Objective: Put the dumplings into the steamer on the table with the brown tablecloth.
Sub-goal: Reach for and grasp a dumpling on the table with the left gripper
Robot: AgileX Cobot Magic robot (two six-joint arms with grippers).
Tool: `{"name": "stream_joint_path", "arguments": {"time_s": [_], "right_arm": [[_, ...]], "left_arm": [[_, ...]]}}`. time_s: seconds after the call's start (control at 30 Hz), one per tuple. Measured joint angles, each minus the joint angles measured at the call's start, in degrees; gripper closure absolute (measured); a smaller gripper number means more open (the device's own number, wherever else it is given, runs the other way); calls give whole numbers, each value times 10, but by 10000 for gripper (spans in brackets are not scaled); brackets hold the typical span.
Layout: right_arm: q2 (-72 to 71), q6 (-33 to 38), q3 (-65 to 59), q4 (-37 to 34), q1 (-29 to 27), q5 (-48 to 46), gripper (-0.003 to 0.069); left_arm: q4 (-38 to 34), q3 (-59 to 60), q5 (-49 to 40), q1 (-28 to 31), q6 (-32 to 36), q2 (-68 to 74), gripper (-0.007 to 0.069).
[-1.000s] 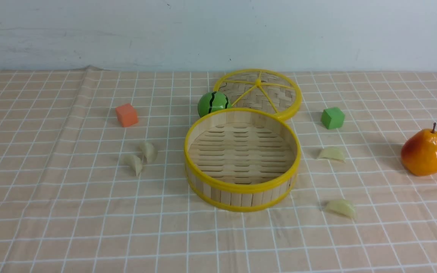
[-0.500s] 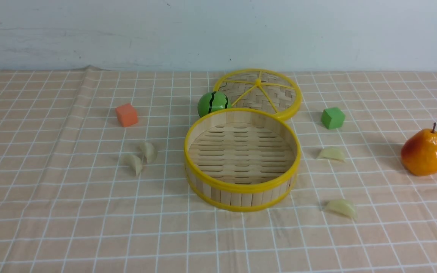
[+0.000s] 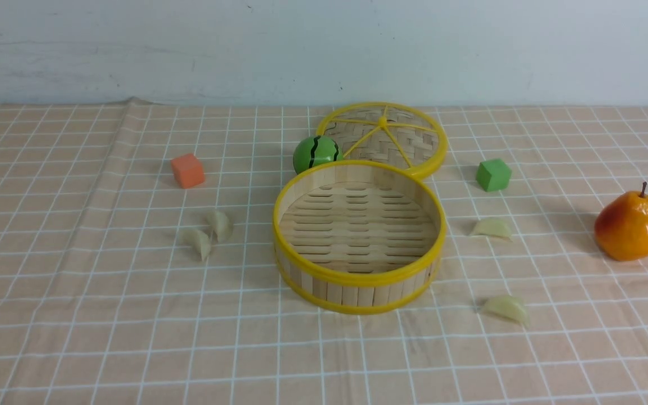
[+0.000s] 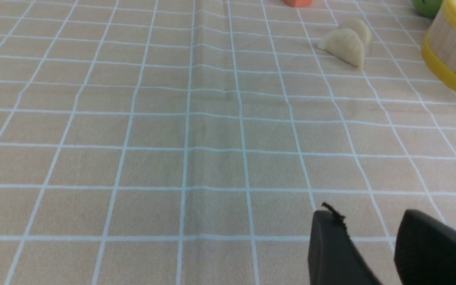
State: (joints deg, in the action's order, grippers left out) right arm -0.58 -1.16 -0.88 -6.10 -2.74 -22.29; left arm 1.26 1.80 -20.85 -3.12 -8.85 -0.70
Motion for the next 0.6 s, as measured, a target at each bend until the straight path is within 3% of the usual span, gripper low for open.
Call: {"name": "stream_joint_path", "arguments": {"time_s": [0.23, 0.43, 0.47, 0.5, 0.57, 0.6], "right_arm": [[0, 0, -5, 39, 0, 38, 420], [0, 0, -6, 53, 0, 223, 420], [0, 0, -6, 54, 0, 290, 420], [0, 0, -6, 54, 0, 298, 420], [0, -12, -6, 54, 0, 408, 420], [0, -15, -6, 54, 0, 408, 420]], "left_arm": [[0, 0, 170, 0, 0, 0, 386], [2, 0, 334, 0, 0, 0, 386], [3, 0, 379, 0, 0, 0, 386], [3, 0, 379, 0, 0, 0, 386], [4, 0, 437, 0, -8, 0, 386], [4, 0, 442, 0, -10, 0, 386]]}}
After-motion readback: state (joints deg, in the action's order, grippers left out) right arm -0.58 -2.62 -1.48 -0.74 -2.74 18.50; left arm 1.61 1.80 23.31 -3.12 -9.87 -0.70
